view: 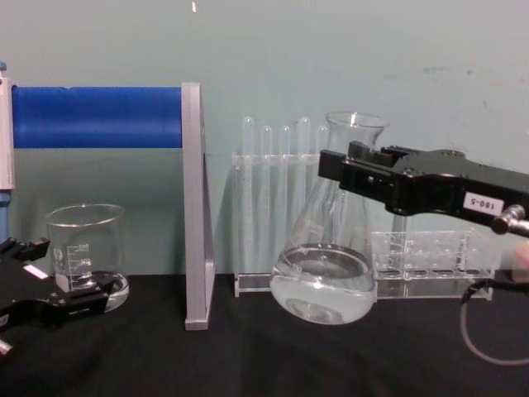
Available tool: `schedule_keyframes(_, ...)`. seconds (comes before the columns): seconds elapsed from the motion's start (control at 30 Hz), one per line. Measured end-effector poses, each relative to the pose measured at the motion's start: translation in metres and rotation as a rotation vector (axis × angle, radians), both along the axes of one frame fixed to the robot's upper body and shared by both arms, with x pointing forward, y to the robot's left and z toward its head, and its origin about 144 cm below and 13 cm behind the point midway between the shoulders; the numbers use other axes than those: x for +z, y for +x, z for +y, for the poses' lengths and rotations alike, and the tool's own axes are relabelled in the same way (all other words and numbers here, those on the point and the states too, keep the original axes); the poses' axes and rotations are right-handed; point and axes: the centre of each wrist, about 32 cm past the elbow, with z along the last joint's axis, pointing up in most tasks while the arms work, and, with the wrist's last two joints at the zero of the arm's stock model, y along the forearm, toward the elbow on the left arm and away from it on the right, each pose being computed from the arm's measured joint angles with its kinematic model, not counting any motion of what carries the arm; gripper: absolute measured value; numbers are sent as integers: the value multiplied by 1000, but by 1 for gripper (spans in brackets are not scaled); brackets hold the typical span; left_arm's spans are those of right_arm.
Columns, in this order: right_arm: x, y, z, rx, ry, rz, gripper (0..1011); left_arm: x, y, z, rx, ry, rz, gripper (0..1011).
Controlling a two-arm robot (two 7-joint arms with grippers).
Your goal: Grasp the erlenmeyer flask with one hand, shake it three times, then place it back.
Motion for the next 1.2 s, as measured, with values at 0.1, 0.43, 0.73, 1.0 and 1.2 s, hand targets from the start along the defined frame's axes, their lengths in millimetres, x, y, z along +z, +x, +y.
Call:
schedule_keyframes(0.1, 0, 1, 1, -3, 3, -1, 449, 0, 0, 0, 0, 0, 0, 1001)
schedule_keyframes(0.43, 2, 0, -17, -127, 14, -8, 448, 0, 0, 0, 0, 0, 0, 1001)
schedule_keyframes(0.73, 3, -13, -55, -364, 22, -16, 448, 0, 0, 0, 0, 0, 0, 1001)
schedule_keyframes(1.0, 4, -29, -85, -535, 17, -23, 448, 0, 0, 0, 0, 0, 0, 1001)
schedule_keyframes(1.2, 4, -38, -97, -602, 15, -22, 448, 0, 0, 0, 0, 0, 0, 1001)
